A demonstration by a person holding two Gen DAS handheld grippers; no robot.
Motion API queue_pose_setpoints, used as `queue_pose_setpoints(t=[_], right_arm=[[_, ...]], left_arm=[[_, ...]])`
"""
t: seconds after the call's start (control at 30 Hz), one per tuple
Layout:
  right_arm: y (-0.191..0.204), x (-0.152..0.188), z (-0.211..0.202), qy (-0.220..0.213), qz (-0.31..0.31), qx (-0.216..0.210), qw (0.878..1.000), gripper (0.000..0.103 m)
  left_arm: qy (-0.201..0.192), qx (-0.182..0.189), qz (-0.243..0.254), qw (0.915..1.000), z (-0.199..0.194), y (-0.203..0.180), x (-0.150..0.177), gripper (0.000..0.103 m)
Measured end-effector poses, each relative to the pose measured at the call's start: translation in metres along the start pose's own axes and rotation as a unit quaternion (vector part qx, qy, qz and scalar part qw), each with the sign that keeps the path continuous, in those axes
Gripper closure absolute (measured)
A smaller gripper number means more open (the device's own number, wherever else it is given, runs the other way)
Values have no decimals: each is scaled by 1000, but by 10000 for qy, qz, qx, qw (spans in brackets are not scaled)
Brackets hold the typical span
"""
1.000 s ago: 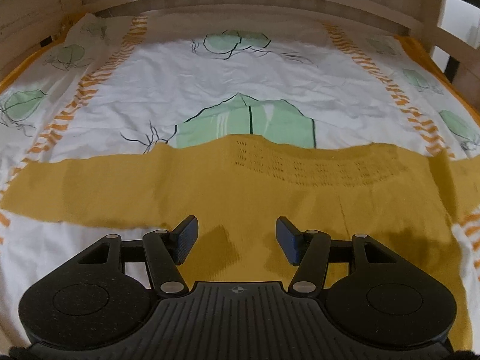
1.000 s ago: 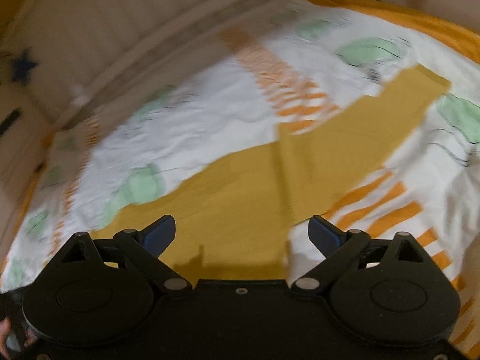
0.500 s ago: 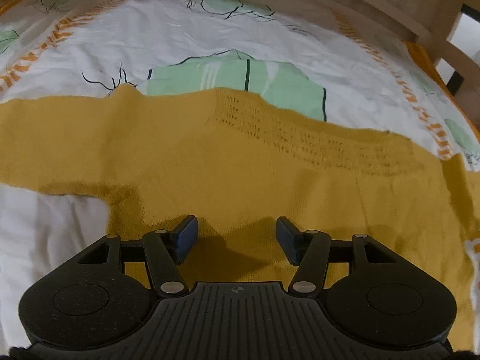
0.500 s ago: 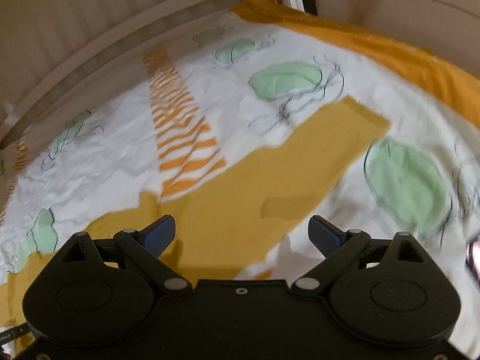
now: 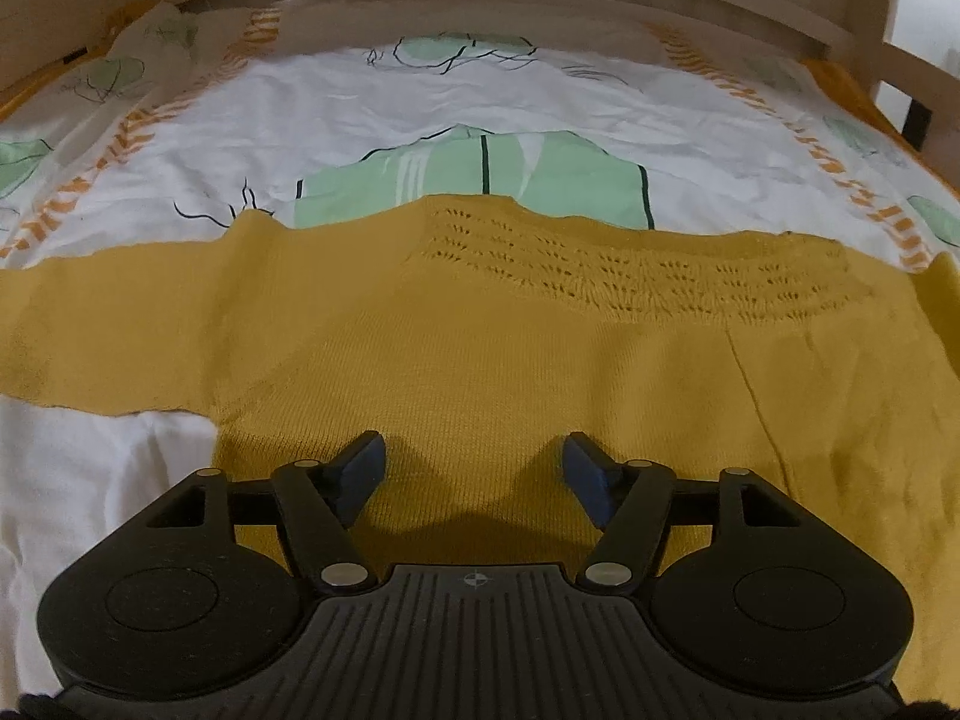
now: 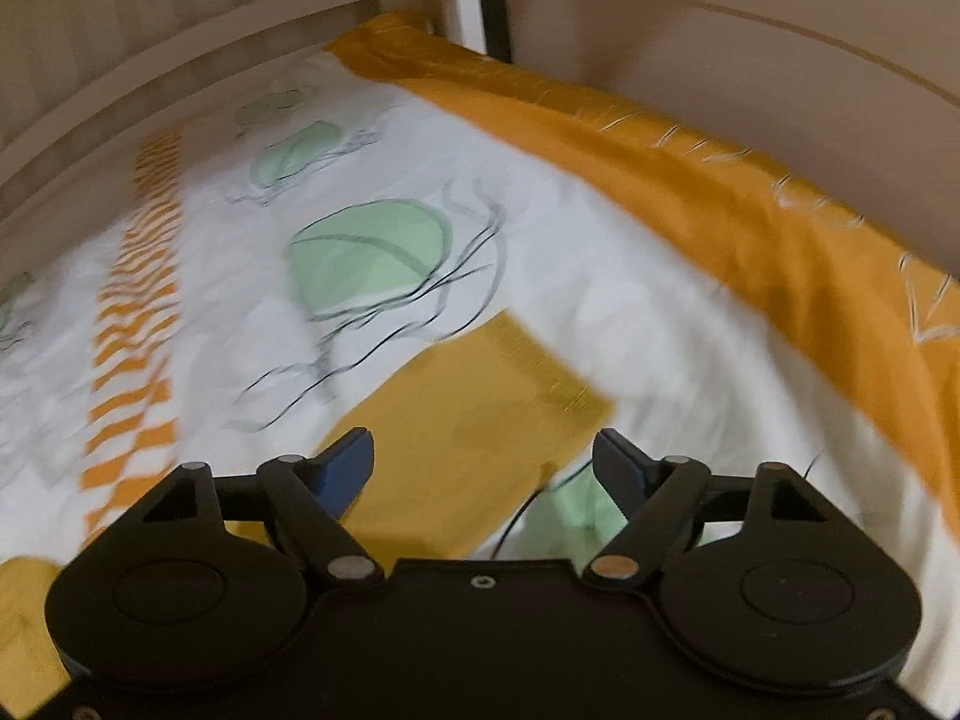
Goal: Fold small clothes
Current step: 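Move the right gripper to the sleeve cuff nearest it and grasp it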
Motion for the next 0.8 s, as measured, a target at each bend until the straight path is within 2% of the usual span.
queue_pose_setpoints(t=[0.2,0.43,0.57,0.6,0.63,0.67,0.7,0.8], right_arm=[[-22,-14,25,135,41,171,9998,25],[-28,-4,58,410,144,131,9990,25],[-26,1,66,411,141,91,9990,25],[-25,1,66,426,103,71,9990,36],[-24,1,66,456,58,40,9989,53],[-22,0,66,485,20,15,9988,65],[-21,0,65,536,30,-107,9985,90],[-17,-4,58,533,55,-245,9983,90]], left_arm=[[20,-47,56,10000,3,-3,0,38],[93,-12,27,10000,4,-3,-1,38],[97,9,27,9999,5,-2,-1,38],[96,9,36,9999,5,-2,-2,38],[99,6,42,9999,5,-3,-2,38],[108,1,46,9999,5,-3,-2,38],[116,-4,44,9999,5,-4,-2,38],[191,0,30,9998,4,-4,-4,39]])
Point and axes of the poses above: each gripper's, at about its wrist camera, not at the fingertips, and z roughly the way its jaws point, y to its left, x to its underside, the point moved 7 cm from there along z, roughly the way its jaws point, and after that the axes turned 14 degrees about -z, right-handed, at the moved point
